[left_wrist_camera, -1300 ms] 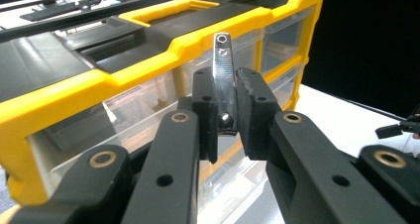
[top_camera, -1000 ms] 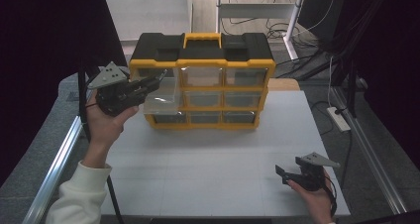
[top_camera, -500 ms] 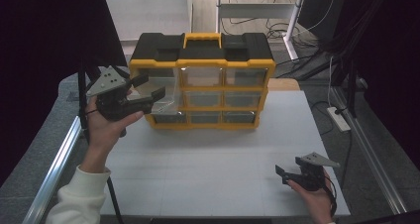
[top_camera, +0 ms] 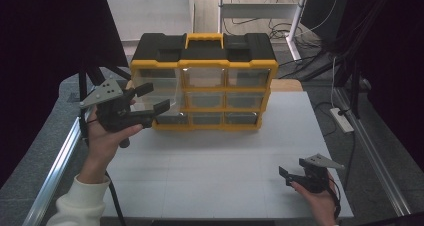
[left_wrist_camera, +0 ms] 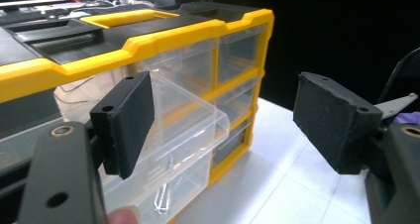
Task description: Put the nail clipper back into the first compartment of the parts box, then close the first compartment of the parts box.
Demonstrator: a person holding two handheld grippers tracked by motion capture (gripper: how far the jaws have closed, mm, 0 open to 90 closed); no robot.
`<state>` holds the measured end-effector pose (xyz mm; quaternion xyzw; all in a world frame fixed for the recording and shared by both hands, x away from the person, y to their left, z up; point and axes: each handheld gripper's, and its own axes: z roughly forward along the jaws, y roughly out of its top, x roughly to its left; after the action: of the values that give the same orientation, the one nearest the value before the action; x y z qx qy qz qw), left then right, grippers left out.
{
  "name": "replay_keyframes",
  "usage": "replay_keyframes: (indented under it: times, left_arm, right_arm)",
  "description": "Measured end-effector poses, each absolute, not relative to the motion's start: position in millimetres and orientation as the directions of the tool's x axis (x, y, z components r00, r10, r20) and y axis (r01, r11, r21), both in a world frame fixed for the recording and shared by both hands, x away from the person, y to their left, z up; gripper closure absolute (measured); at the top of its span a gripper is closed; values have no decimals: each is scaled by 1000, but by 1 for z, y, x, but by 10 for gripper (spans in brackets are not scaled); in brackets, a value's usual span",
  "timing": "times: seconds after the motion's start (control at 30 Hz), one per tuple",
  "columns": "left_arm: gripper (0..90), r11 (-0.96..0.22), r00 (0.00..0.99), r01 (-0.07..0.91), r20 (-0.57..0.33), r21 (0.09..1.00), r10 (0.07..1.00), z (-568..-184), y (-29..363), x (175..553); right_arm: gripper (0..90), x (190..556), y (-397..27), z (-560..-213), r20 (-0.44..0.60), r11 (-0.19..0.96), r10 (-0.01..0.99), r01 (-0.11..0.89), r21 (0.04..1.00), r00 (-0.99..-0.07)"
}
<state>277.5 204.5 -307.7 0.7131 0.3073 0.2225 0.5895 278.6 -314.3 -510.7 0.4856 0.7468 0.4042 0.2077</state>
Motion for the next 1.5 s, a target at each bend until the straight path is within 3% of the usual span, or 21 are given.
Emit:
replay_keyframes:
  times: [1.1,1.27,1.5]
  left_arm:
    - [205,-178,754,177,-17,968,656,-341,190,247]
    - [291,-180,743,200,-30,963,668,-348,192,249]
    - [625,-172,733,264,-81,949,675,-351,197,254]
  right_arm:
    - [138,281,-313,-511,85,204,889,554,807,-450]
    - [138,281,-313,-511,81,206,889,554,807,-450]
    - [138,282,-312,-511,82,209,888,555,806,-453]
